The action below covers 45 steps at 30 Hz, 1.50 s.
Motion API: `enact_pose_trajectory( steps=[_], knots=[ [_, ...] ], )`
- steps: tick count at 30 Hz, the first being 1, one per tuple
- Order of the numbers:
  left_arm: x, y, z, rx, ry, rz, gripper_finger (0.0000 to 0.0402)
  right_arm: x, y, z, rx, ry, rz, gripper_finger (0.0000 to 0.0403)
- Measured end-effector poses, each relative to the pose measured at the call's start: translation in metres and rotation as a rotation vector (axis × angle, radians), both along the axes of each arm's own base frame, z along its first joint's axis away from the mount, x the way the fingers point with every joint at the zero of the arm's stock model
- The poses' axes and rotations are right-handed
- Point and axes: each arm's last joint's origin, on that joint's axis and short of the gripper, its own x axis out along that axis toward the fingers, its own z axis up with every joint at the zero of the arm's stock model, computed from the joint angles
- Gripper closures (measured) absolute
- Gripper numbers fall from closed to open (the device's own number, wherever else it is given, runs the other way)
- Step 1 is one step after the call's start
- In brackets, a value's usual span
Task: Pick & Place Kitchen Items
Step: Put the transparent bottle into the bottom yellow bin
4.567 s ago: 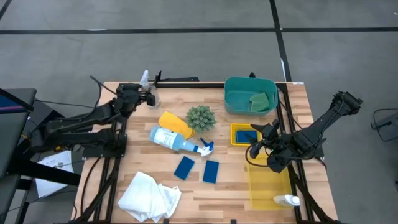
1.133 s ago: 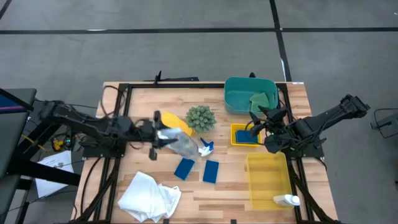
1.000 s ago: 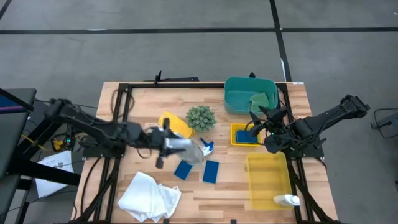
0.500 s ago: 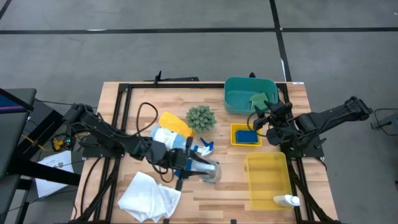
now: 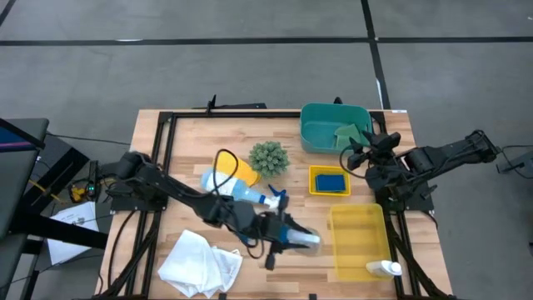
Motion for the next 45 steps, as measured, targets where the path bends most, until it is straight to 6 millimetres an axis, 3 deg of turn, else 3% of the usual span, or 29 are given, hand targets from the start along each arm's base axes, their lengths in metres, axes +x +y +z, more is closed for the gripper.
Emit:
enact_pose_trajectory(
  steps=[14,29,39,45],
  knots=[
    [0.051,-0.029,-0.008,-0.019,-0.034,-0.012,0.0271,-0.006,-0.002,-0.004,-0.042,0.082,-0.013,0.0175],
    [0.078,-0.044,-0.019,-0.031,-0.046,-0.096,0.0271,-0.015,0.000,-0.001,-0.008,0.016,0.030,0.0175],
    [0.088,-0.031,-0.013,-0.054,-0.093,-0.085,0.0271,-0.016,0.000,0.000,-0.003,-0.011,0.024,0.0175],
    [0.101,-0.026,-0.031,-0.083,-0.113,-0.074,0.0271,-0.016,0.001,0.000,-0.001,-0.016,0.024,0.0175]
  ],
)
